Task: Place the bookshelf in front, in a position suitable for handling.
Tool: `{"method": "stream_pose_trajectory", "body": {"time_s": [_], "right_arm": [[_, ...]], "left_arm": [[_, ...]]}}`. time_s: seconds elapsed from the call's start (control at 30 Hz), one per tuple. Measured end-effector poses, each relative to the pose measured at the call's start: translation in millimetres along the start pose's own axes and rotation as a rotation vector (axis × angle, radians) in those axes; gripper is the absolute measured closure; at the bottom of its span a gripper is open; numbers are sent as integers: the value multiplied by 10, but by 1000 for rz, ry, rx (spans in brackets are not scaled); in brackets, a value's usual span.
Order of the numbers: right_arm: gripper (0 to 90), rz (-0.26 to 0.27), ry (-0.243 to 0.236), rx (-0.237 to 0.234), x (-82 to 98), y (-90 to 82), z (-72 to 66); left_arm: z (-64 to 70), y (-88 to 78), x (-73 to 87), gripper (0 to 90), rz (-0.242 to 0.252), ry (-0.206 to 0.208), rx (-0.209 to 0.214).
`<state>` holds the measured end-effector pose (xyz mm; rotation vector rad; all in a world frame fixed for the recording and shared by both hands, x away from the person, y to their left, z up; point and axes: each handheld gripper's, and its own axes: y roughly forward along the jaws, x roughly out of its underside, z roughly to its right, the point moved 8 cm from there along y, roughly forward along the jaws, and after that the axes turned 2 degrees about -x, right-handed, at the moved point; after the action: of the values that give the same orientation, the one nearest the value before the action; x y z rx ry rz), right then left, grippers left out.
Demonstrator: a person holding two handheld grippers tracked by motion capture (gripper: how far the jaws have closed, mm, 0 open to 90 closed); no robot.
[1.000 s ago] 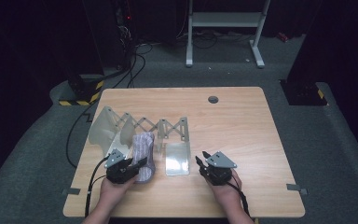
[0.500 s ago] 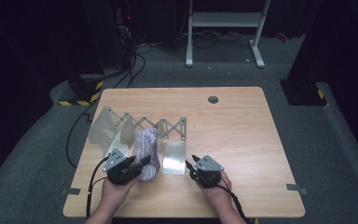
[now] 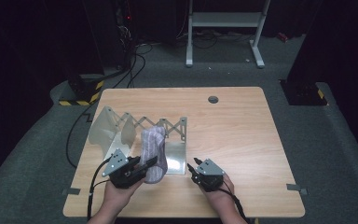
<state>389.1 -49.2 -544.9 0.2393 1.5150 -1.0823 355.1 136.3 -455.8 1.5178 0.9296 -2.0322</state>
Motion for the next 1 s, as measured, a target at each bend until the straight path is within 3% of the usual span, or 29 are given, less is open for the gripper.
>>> {"method": "stream_pose_trajectory", "body": {"time_s": [0.1,0.17,0.3,0.4,0.7,1.0], "right_arm": [[641,8,23,15,14,-48,78],[641,10,27,20,20,-61,101],[641,7,31,24,38,-66,119],[641,5,33,24,43,-60,126],[641,3,37,21,40,-39,118],[643,2,104,44,-140,158,271]], "left_arm": [[95,148,84,682,-39,5,29],[103,243,155,682,-66,20,14],[-32,337,257,682,-87,-1,-49],[-155,342,316,683,-99,-7,-91],[-393,262,422,685,-105,-43,-154],[-514,238,450,687,-100,-52,-185]]}}
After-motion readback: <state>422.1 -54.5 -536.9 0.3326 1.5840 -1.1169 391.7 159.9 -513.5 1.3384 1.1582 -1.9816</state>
